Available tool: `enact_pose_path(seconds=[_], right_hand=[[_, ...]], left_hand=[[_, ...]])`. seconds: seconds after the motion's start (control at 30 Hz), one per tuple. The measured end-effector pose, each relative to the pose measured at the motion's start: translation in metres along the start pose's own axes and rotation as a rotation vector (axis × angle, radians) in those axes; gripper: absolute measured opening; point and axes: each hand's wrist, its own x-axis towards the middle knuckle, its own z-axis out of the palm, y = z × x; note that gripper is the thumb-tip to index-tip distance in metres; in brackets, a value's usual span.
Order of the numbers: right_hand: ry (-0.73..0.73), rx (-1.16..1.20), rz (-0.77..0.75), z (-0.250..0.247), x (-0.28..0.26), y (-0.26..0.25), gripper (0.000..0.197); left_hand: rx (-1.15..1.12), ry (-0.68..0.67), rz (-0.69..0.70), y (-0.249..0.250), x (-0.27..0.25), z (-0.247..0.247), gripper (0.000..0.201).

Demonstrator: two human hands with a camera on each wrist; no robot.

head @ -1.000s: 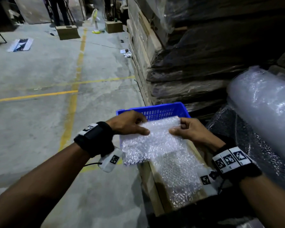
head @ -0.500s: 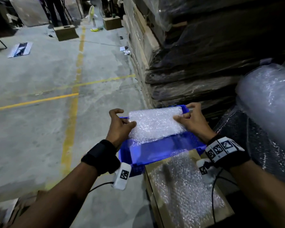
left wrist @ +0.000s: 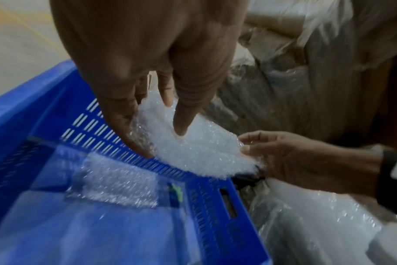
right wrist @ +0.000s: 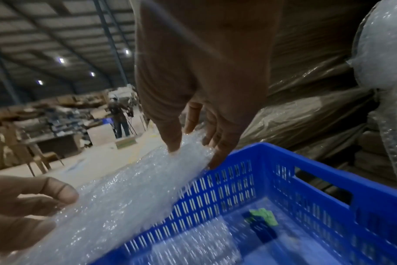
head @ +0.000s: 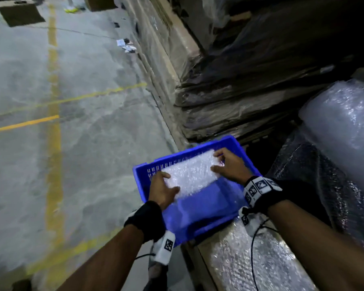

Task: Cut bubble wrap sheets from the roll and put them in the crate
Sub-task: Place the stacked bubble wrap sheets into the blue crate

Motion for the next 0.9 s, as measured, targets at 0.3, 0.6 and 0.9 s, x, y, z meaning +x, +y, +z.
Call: enact_pose_path(seconds=[0.3, 0.6, 0.9], right_hand=[[-0.095, -0.273, 0.233, 0.092, 0.06, 0.051, 0.026], [-0.138, -0.257, 0.283, 0.137, 0.106, 0.104, 0.028], [-0.089, -0.225, 0.218, 0.169, 0.139, 0.132, 0.036]], left_hand=[[0.26, -0.175, -0.154, -0.04, 0.043, 0.016, 0.034], [0.312, -0.203, -0.225, -0.071, 0.114, 0.044, 0.032], [0.205, -0.072, -0.286, -0.116, 0.154, 0.07, 0.028]])
